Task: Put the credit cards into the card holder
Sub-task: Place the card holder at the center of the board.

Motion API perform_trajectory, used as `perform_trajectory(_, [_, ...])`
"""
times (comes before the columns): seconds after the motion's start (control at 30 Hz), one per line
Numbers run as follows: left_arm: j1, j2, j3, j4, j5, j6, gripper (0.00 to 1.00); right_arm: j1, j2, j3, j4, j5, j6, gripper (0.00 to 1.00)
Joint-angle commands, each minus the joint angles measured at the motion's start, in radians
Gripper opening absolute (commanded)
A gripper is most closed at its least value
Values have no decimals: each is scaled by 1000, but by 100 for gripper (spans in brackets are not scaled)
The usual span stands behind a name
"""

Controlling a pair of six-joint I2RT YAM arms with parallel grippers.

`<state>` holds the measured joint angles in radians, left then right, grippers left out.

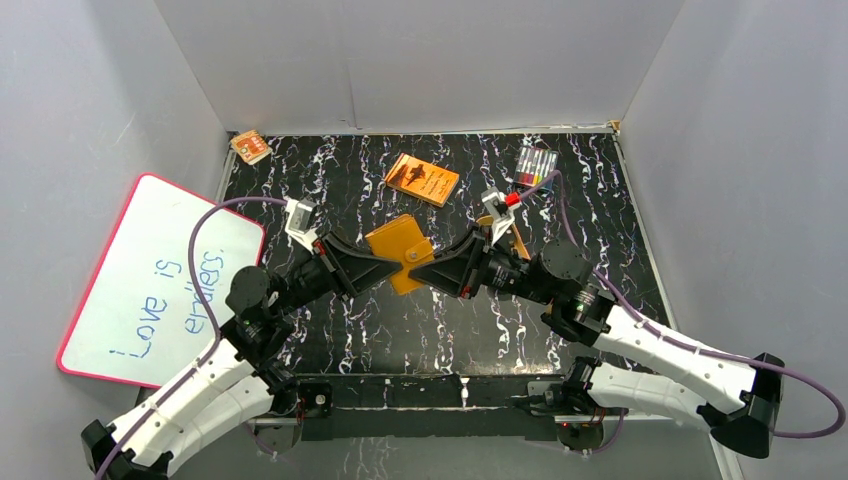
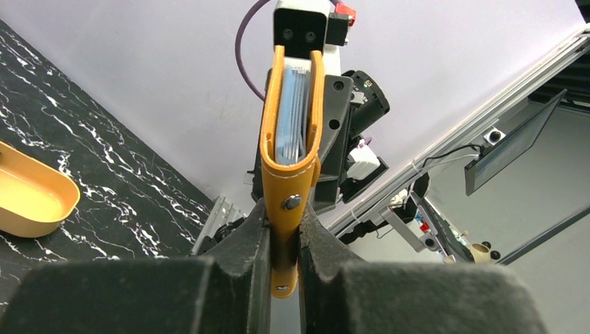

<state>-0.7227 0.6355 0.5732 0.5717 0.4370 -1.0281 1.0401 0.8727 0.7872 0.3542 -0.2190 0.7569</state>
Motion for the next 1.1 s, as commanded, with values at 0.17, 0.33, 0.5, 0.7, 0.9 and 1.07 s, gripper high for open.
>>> perform_trajectory(0.17, [-4, 17, 43, 34, 98, 1, 0, 0, -39, 44, -24, -53, -21, 43])
perform_trajectory(0.33, [-4, 38, 60, 34, 140, -13, 0, 0, -25, 70, -37, -95, -34, 38])
perform_trajectory(0.5, [-4, 31, 73, -7, 128, 3, 7, -1, -38, 61, -32, -103, -39, 11])
perform_trajectory(0.7, [-4, 3, 58, -45, 108, 28, 65, 0, -61, 3, 36, -72, 15, 0])
perform_trajectory(0.9, [-4, -8, 33, -21, 82, 26, 67, -1, -58, -55, 126, -61, 78, 0])
perform_trajectory(1.07, [-4, -10, 15, 15, 51, 29, 61, -1, -49, -98, 197, -63, 131, 0])
